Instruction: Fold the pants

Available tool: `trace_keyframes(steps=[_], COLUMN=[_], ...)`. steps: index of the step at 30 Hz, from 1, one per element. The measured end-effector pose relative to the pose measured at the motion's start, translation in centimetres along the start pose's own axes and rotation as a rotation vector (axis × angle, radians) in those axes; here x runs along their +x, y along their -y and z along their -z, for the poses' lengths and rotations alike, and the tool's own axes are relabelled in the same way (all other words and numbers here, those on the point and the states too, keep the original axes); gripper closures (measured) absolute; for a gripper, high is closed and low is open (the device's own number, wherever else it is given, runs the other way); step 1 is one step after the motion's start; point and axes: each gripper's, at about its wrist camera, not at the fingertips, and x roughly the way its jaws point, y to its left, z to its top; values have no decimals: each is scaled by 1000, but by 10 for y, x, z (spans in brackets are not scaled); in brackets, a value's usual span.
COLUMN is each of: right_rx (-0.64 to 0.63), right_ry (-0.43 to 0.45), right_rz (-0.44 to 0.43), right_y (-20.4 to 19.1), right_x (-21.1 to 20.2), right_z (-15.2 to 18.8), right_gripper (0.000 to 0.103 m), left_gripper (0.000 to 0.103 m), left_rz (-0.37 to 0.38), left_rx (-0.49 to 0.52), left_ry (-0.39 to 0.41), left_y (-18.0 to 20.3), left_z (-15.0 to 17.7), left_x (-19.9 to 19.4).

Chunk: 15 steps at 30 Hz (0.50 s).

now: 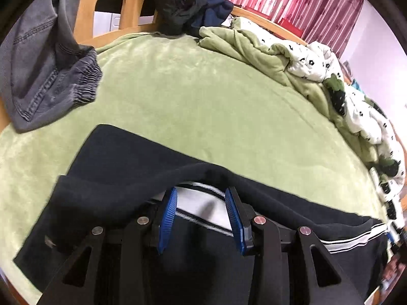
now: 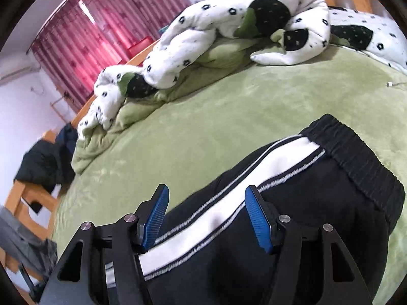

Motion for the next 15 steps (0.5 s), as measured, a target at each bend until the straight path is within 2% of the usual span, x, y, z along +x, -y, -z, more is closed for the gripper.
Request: trace_keyframes(steps=[4, 8, 9, 10, 11, 15], right_rx=[-75, -158, -178, -192, -208, -232], right_ry=[-26, -73, -81, -86, -92, -126], right_rz=[42, 82, 90, 96, 105, 106], right_y=[-11, -24, -27, -30, -33, -45], right_x=[-7, -13, -14, -14, -15, -15], right_z=[18, 39, 44, 48, 52, 69], right_gripper=[41, 41, 41, 41, 41, 41], left_gripper=[66, 65, 63, 54, 52, 52], left_rz=[-1, -64, -83, -104, -115, -136], left_rx=[-1, -4, -5, -6, -7, -9], left_ry=[-13, 1, 11, 13, 13, 20], left_y=[-6, -35, -45, -55, -60, -86], left_z=[6, 17, 21, 24, 26, 32], left_x=[-7, -29, -37, -42, -45, -53])
